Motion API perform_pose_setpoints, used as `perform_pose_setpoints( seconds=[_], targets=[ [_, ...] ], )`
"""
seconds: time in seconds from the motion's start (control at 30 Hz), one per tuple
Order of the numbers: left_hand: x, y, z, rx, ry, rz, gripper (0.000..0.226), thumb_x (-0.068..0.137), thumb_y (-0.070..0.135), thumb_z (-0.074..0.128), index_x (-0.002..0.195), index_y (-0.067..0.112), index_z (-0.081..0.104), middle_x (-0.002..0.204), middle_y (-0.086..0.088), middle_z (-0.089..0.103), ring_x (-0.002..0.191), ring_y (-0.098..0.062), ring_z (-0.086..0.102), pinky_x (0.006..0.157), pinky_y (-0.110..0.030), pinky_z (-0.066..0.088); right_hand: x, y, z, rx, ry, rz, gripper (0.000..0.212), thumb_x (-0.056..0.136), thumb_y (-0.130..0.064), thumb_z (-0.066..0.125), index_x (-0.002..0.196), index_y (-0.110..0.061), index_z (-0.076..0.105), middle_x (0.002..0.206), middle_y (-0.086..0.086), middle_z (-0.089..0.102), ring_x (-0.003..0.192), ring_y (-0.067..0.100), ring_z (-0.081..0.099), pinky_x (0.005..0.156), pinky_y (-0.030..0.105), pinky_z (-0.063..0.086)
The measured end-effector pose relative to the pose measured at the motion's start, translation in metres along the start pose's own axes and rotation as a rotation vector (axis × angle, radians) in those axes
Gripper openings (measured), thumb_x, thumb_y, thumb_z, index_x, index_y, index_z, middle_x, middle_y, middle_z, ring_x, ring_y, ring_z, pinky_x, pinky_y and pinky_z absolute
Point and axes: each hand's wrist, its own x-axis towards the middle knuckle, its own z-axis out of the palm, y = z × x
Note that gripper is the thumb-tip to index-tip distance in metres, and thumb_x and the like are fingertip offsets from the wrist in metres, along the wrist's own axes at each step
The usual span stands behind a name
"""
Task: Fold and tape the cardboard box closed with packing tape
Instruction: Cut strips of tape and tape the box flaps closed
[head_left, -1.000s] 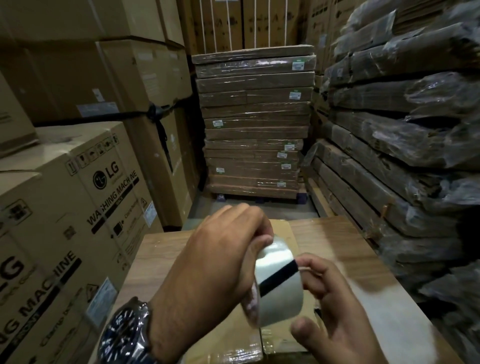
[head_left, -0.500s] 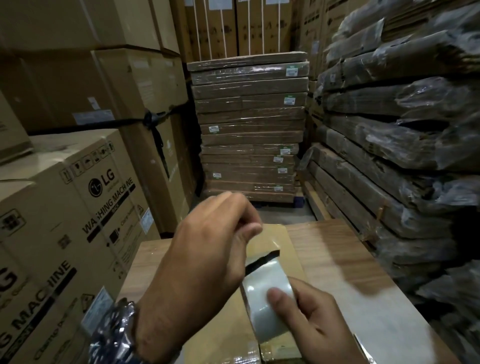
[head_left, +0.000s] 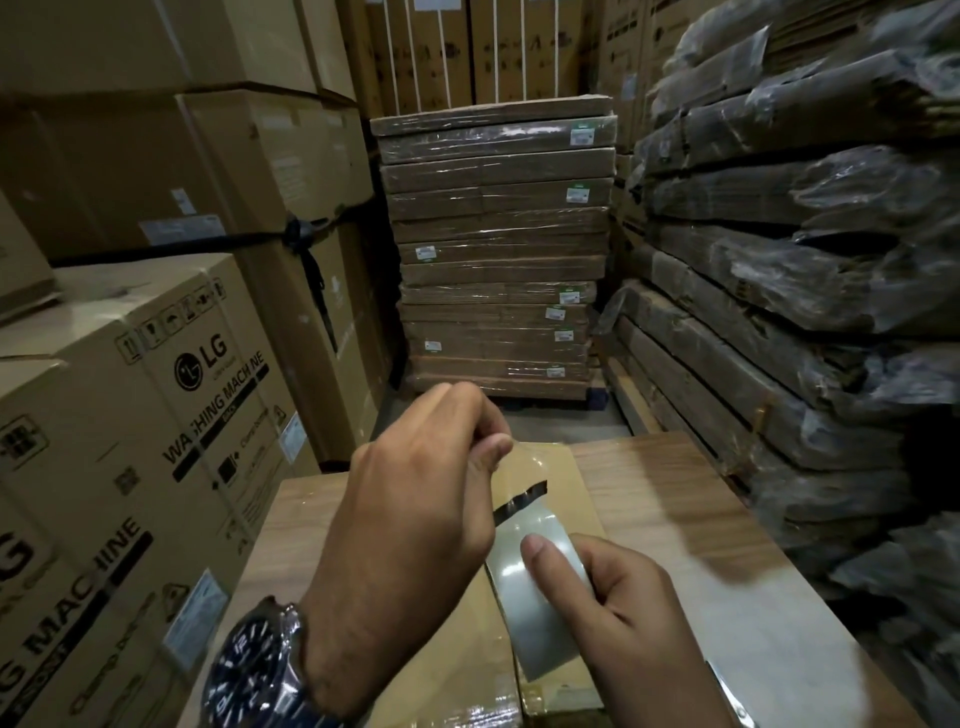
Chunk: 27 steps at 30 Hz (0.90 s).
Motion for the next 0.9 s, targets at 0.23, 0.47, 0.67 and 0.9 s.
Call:
perform_pose_setpoints(
  seconds=[0.23, 0.47, 0.67, 0.9],
  targets=[
    [-0.003, -0.001, 0.002, -0.026, 0.042, -0.042, 0.011, 0.090, 0.016, 0.057, 0.083, 0.024, 0.053, 0.073, 0.013, 0.055, 0.069, -0.002, 0.055, 0.063, -0.015, 0.043, 0.002, -0.007, 0.002, -0.021, -0.031, 0.068, 0.077, 0.064, -0.073, 0.047, 0.073, 0.002, 0.060, 0.059, 0.012, 0.057, 0.057, 0.013, 0.052, 0.057, 0.030, 0.038],
    [0.002, -0.001, -0.002, -0.035, 0.089, -0.048, 0.009, 0.095, 0.023, 0.047, 0.086, 0.026, 0.049, 0.080, 0.014, 0.051, 0.066, -0.002, 0.059, 0.058, -0.026, 0.048, 0.007, -0.007, 0.008, 0.019, -0.025, 0.094, 0.070, 0.066, -0.068, 0.052, 0.060, 0.001, 0.041, 0.055, 0.005, 0.040, 0.053, 0.014, 0.039, 0.056, 0.031, 0.029],
    [0.007, 0.002, -0.014, -0.080, 0.034, -0.098, 0.012, 0.098, 0.031, 0.041, 0.089, 0.029, 0.050, 0.092, 0.013, 0.053, 0.077, -0.006, 0.062, 0.061, -0.036, 0.053, 0.009, -0.011, 0.010, 0.031, -0.010, 0.074, 0.071, 0.068, -0.068, 0.052, 0.061, 0.002, 0.039, 0.057, 0.005, 0.036, 0.055, 0.015, 0.037, 0.056, 0.031, 0.028],
    [0.004, -0.002, -0.024, -0.159, -0.168, -0.188, 0.016, 0.091, 0.029, 0.055, 0.102, 0.038, 0.048, 0.083, 0.015, 0.063, 0.081, 0.004, 0.064, 0.059, -0.016, 0.050, 0.008, -0.008, 0.009, 0.072, -0.040, 0.083, 0.074, 0.068, -0.069, 0.053, 0.063, 0.004, 0.043, 0.059, 0.007, 0.040, 0.056, 0.016, 0.040, 0.058, 0.032, 0.031]
  ],
)
